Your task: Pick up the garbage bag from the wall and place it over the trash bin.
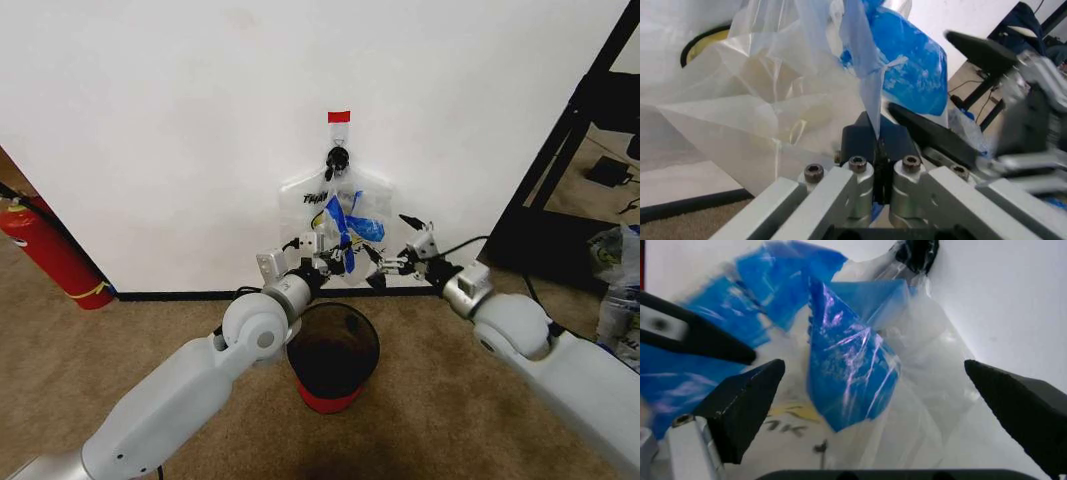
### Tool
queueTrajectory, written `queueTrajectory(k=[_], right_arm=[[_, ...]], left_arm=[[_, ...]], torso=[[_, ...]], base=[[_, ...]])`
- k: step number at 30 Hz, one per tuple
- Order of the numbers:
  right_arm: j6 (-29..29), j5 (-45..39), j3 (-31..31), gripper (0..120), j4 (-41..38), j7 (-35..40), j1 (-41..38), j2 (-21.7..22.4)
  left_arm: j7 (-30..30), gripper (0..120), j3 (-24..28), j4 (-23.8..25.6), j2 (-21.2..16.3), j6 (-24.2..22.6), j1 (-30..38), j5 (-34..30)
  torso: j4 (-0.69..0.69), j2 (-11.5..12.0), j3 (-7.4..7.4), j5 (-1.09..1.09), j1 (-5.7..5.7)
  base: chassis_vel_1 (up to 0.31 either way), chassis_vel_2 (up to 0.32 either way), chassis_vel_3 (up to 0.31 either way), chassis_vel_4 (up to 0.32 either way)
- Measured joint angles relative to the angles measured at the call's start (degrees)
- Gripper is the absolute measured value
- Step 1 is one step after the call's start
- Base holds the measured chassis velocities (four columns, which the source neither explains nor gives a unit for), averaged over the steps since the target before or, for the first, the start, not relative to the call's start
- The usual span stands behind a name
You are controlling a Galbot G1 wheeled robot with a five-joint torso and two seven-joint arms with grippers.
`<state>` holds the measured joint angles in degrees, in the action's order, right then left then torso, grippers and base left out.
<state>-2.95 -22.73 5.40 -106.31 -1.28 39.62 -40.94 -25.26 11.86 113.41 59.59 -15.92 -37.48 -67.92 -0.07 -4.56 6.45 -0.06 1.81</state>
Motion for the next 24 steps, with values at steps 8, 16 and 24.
queueTrajectory(k=[8,16,24], right_arm=[[1.22,9.27,3.97,82,2.56,-1.49,-4.48,0.37],[2.90,13.46,4.56,56,2.50,-3.08,-4.73,0.72],[3.16,13.78,3.82,26,2.77,-3.34,-3.86,0.89]], left_arm=[[-0.11,0,-0.05,0.37,0.07,-0.10,-0.31,0.02],[-0.20,0,-0.02,0.42,0.55,-0.11,-0.45,0.04],[-0.20,0,-0.16,0.47,0.01,-0.11,-0.88,0.07]], torso=[[-0.01,0.00,0.00,0.00,0.00],[-0.01,0.00,-0.01,0.00,0.00],[0.00,0.00,-0.01,0.01,0.00]], base=[[0.000,0.000,0.000,0.000],[0.000,0.000,0.000,0.000],[0.000,0.000,0.000,0.000]])
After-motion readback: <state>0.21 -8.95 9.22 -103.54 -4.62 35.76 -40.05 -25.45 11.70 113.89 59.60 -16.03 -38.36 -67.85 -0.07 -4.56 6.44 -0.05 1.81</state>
